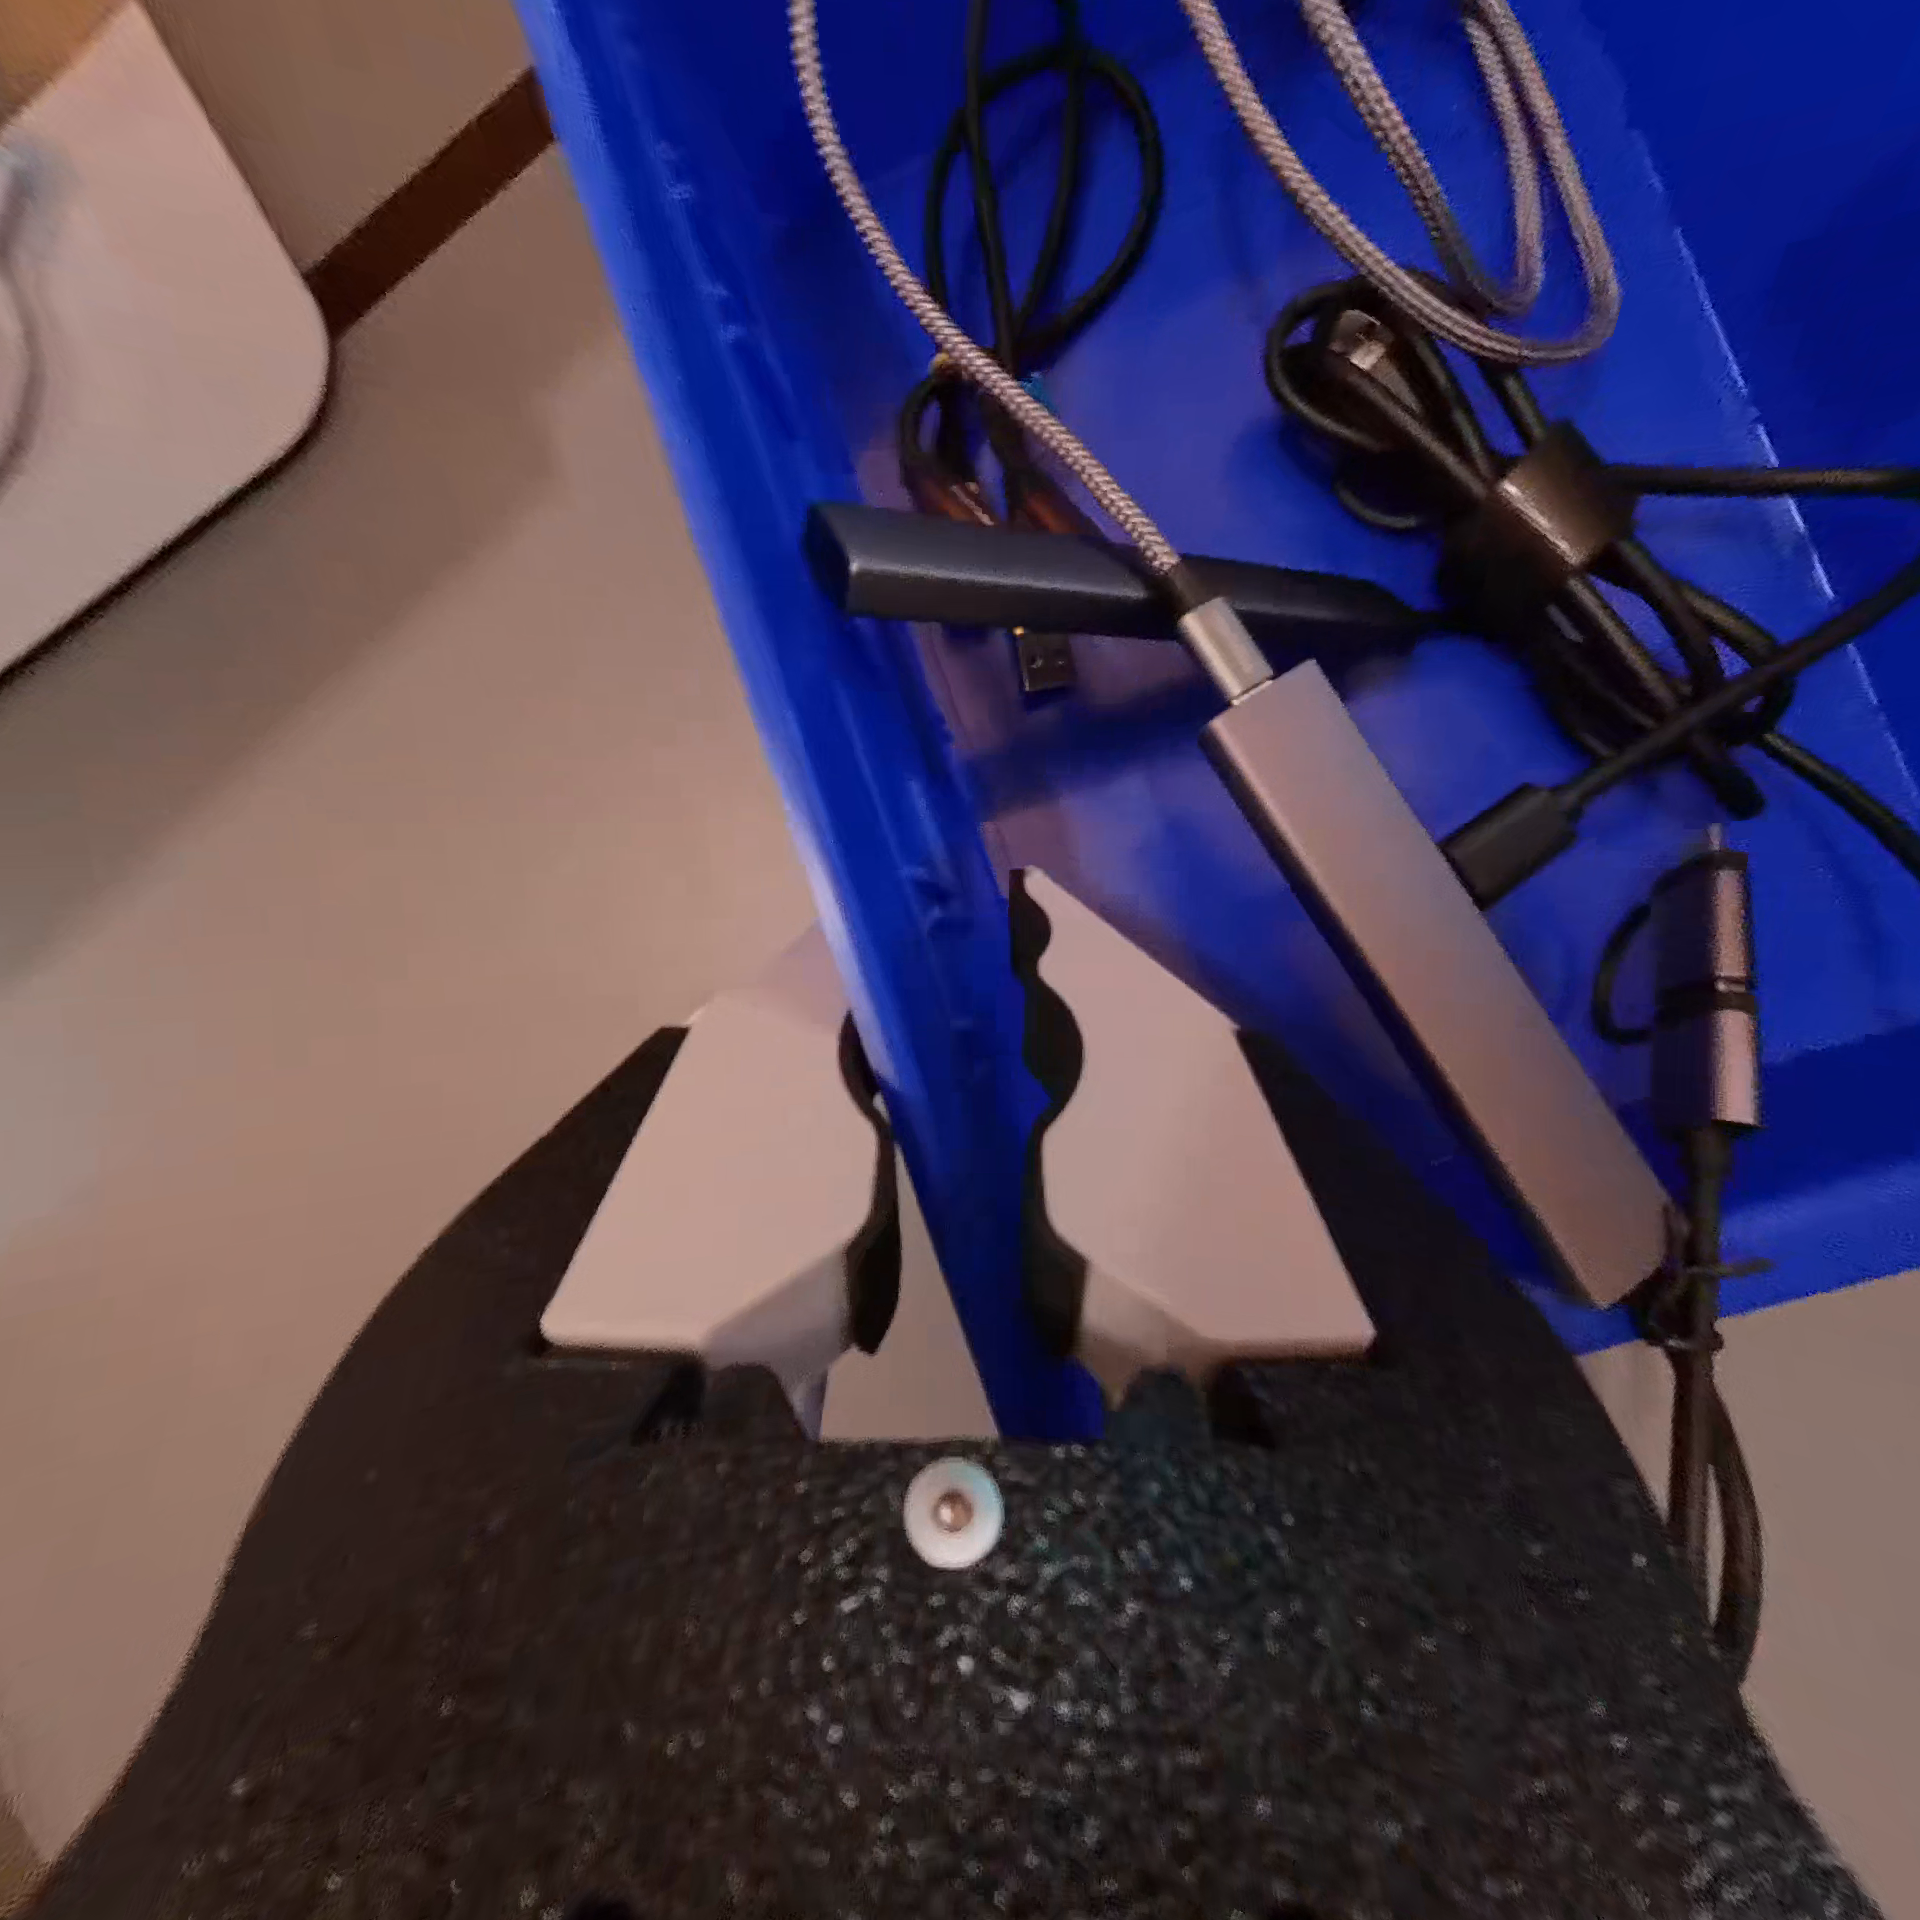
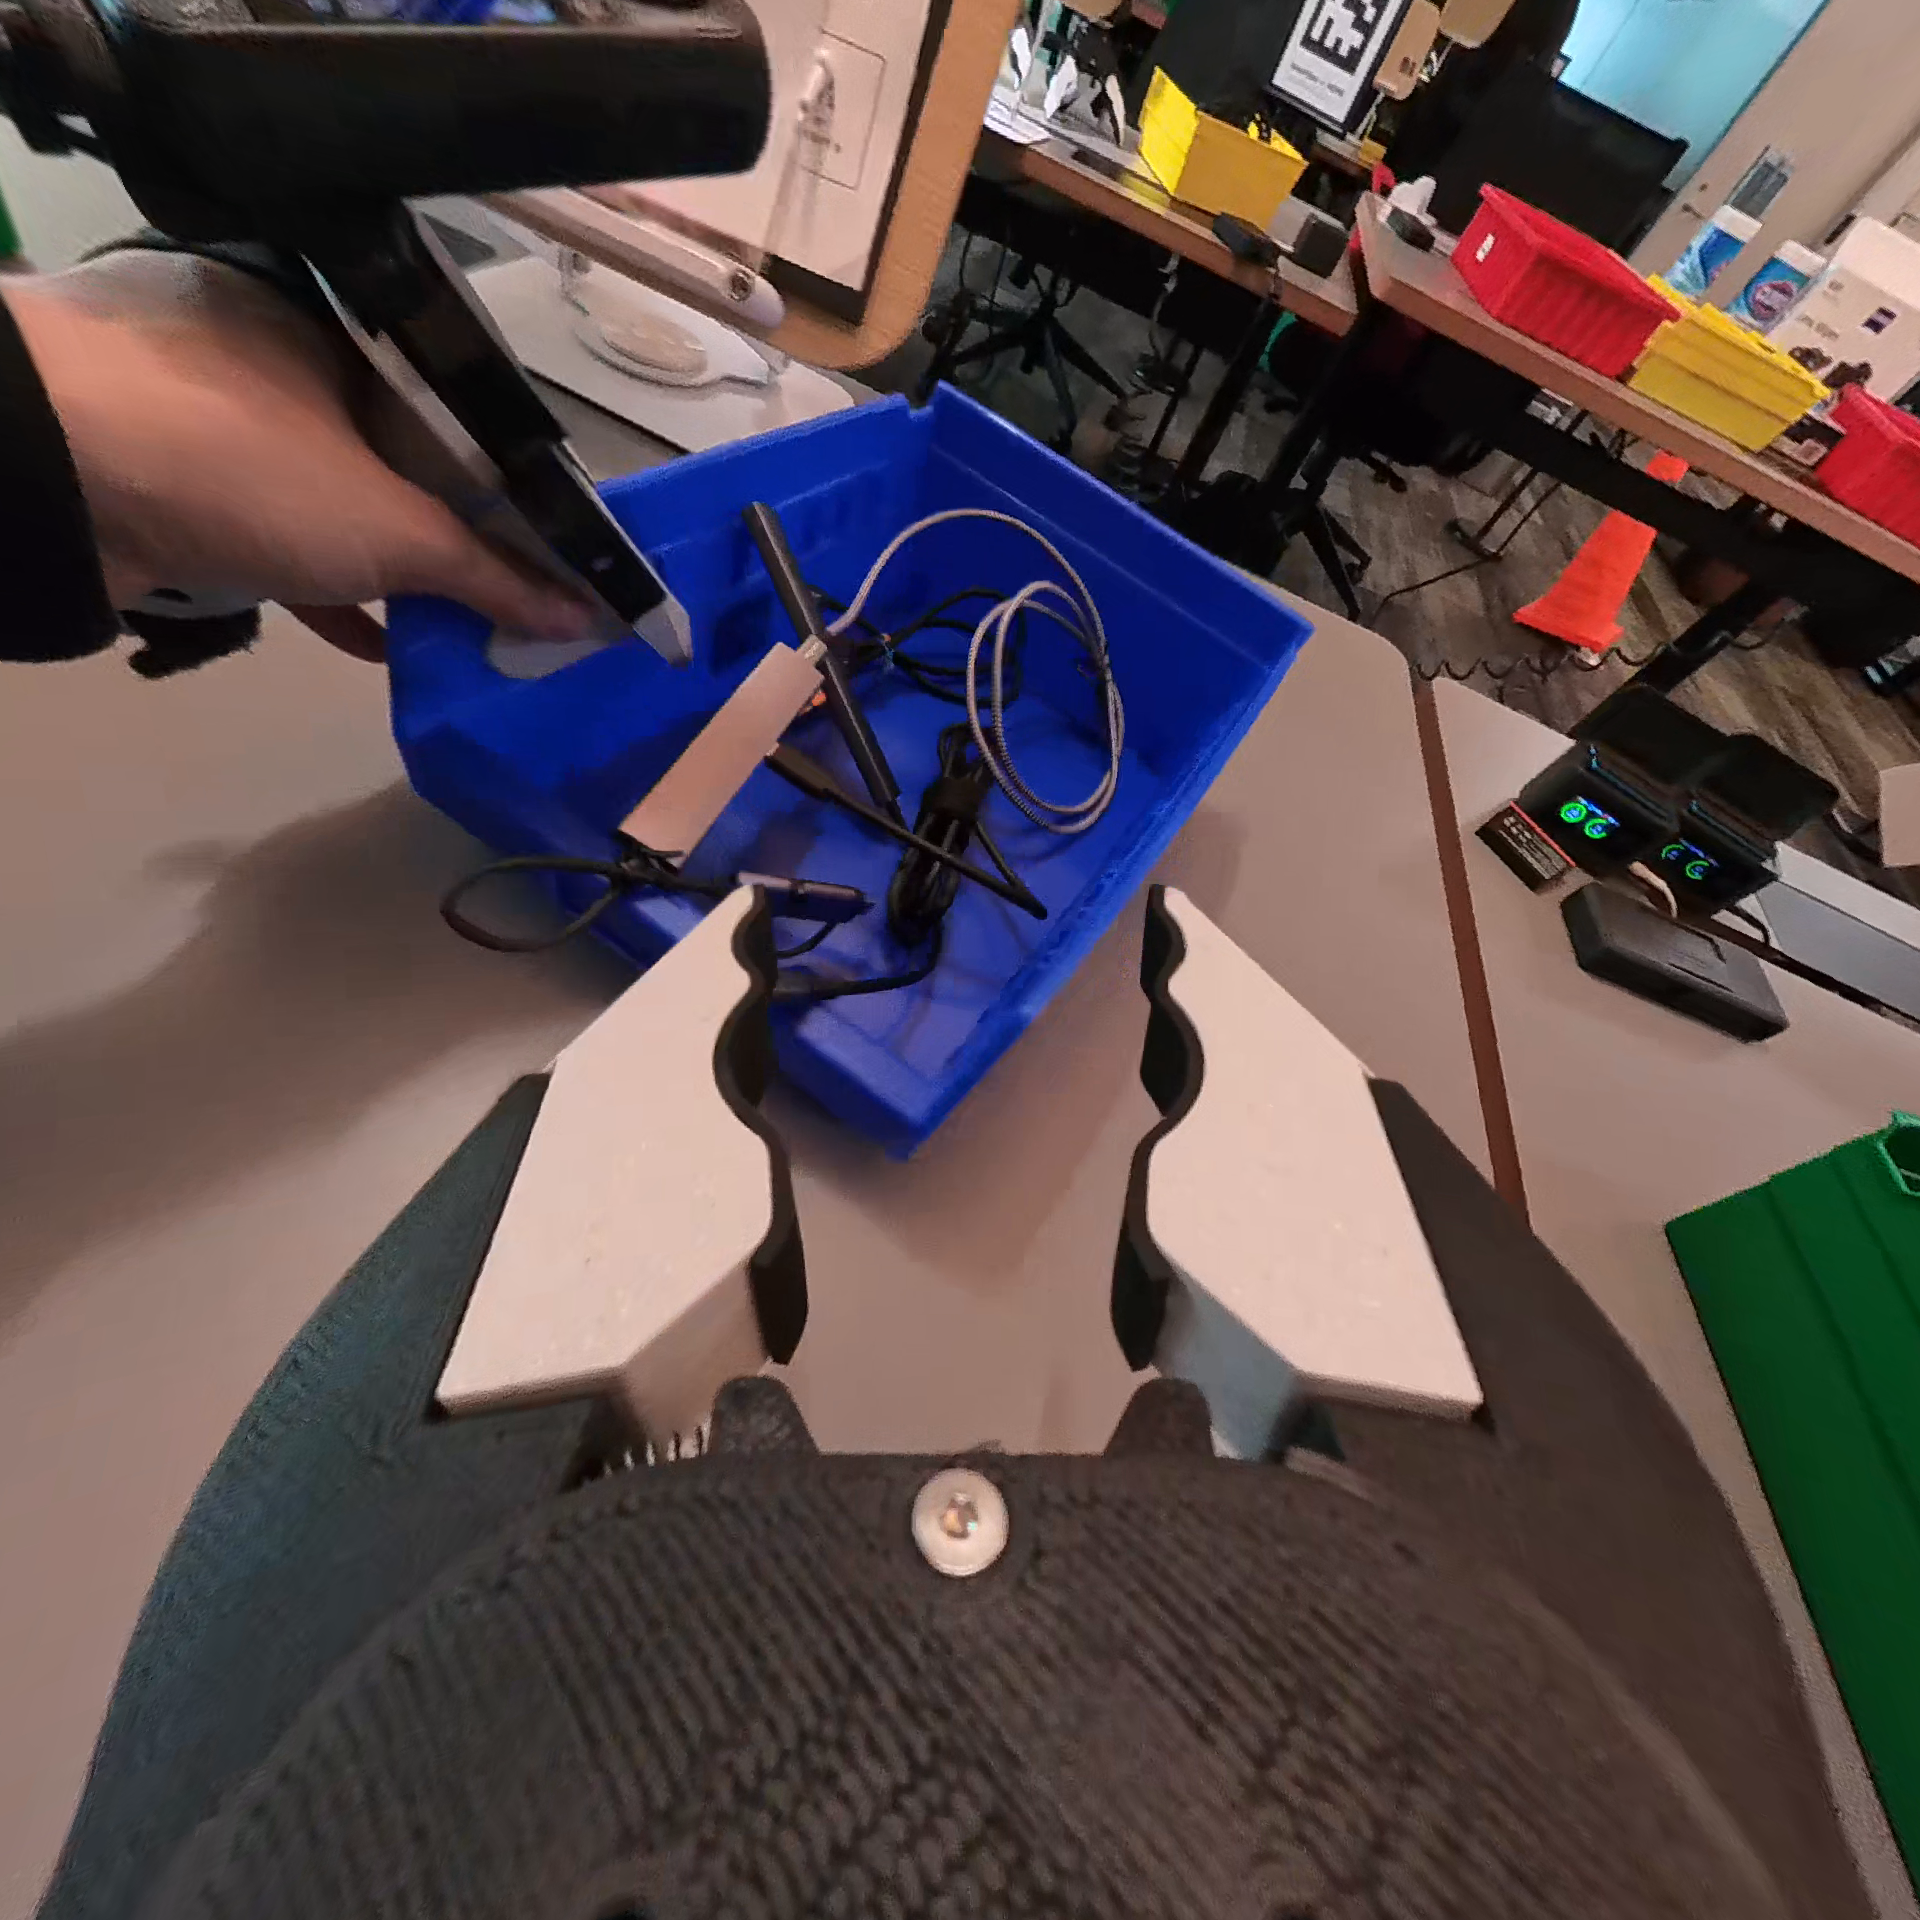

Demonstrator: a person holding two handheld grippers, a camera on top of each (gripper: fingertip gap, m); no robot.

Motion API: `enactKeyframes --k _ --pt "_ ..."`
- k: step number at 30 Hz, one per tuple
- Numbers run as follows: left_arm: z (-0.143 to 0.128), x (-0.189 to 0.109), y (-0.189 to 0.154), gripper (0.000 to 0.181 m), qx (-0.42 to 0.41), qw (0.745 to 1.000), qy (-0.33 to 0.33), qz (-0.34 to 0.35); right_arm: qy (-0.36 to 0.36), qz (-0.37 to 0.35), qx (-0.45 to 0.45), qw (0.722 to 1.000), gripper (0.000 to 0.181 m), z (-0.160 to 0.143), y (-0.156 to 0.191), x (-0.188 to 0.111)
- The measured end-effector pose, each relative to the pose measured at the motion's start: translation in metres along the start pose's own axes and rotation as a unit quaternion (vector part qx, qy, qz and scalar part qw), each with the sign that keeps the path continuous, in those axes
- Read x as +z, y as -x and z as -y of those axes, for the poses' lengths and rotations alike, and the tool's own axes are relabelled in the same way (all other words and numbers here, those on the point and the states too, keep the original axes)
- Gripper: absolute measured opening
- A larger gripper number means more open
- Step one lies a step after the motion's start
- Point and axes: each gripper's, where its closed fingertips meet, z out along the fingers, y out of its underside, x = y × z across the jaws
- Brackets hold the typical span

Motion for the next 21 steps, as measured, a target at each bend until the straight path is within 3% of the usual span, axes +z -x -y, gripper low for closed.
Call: enactKeyframes --k 4,9,15,19,21 --pt "-0.024 -0.018 0.032 0.006 0.017 0.999 -0.024 -0.020 -0.021 0.011 -0.001 1.000 0.079 0.013 0.009 -0.005" --pt "-0.090 -0.063 0.073 0.005 -0.003 0.995 -0.088 -0.045 -0.071 0.067 0.010 0.995 0.092 0.042 0.039 -0.015" --pt "-0.193 -0.133 0.118 0.010 -0.024 0.987 -0.156 -0.014 -0.107 0.226 0.056 0.967 0.094 0.086 0.142 -0.016" --pt "-0.252 -0.163 0.141 0.010 -0.032 0.985 -0.169 0.019 -0.083 0.290 0.080 0.950 0.108 0.126 0.216 0.017" --pt "-0.266 -0.171 0.153 0.007 -0.042 0.980 -0.189 0.044 -0.051 0.313 0.080 0.945 0.114 0.153 0.254 0.044"
